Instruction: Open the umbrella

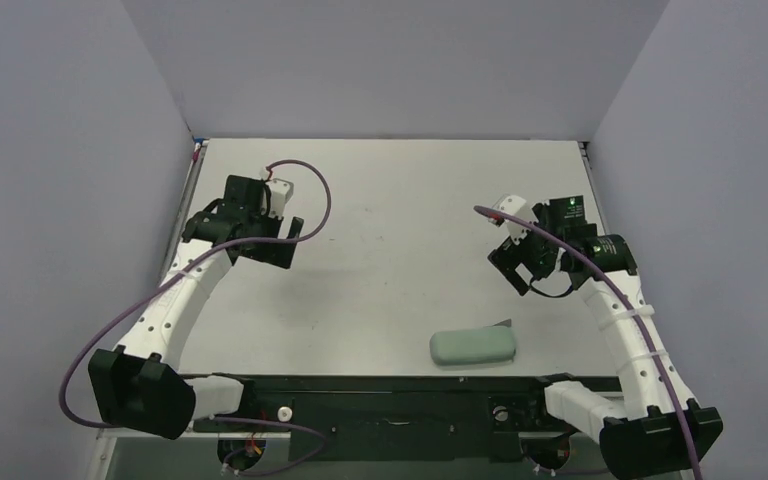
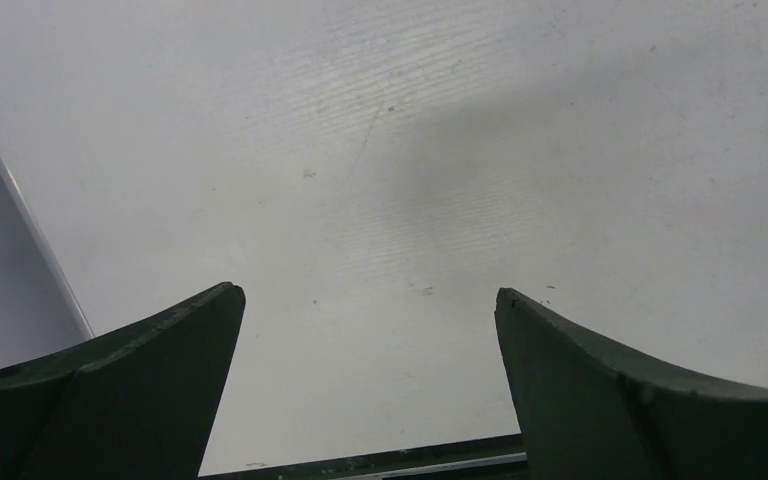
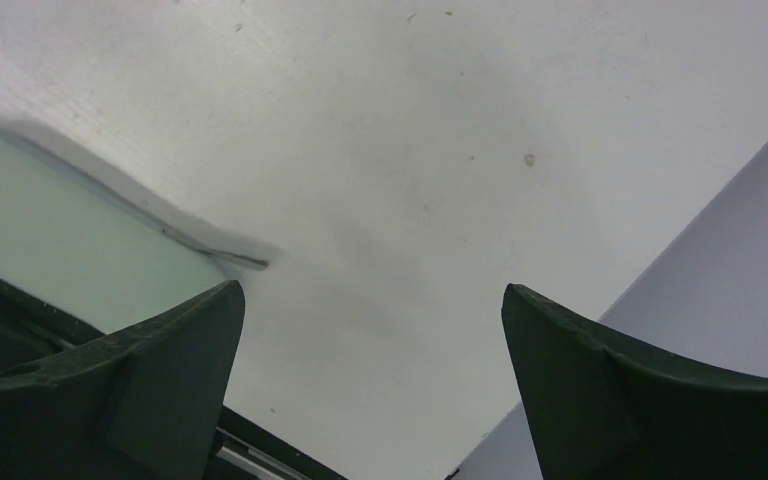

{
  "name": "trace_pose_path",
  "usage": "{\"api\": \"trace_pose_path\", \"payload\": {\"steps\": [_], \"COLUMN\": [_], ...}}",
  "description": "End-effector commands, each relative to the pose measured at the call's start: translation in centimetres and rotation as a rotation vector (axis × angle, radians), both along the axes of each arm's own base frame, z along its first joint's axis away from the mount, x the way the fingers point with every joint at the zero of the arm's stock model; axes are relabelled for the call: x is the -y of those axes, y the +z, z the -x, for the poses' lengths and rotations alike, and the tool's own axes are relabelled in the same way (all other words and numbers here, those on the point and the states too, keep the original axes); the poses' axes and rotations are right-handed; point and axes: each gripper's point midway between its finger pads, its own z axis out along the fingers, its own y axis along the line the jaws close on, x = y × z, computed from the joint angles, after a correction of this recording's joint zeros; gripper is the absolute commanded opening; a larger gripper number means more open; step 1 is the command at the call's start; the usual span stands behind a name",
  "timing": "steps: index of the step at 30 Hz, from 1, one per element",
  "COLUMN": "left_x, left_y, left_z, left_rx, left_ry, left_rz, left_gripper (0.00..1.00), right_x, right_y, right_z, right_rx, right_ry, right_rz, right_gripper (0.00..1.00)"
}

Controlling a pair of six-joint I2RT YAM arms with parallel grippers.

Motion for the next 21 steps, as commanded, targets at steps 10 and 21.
{"api": "trace_pose_path", "payload": {"steps": [10,21], "left_x": [3.9,3.4], "left_y": [2.2,2.1], "left_z": [5.4,6.9], "left_rx": [0.046,0.058], "left_ry": [-0.255,-0.204], "left_rz": [0.218,0.253], "left_gripper": [0.97,0.97], "right_x": [-3.3,-4.7], "right_y": [-5.1,-10.8], "right_z": [7.4,9.2], "right_rx": [-0.061,0.008], "right_ry": [0.529,0.813], "right_rz": [0.23,0.434], "right_gripper": [0.95,0.96]}}
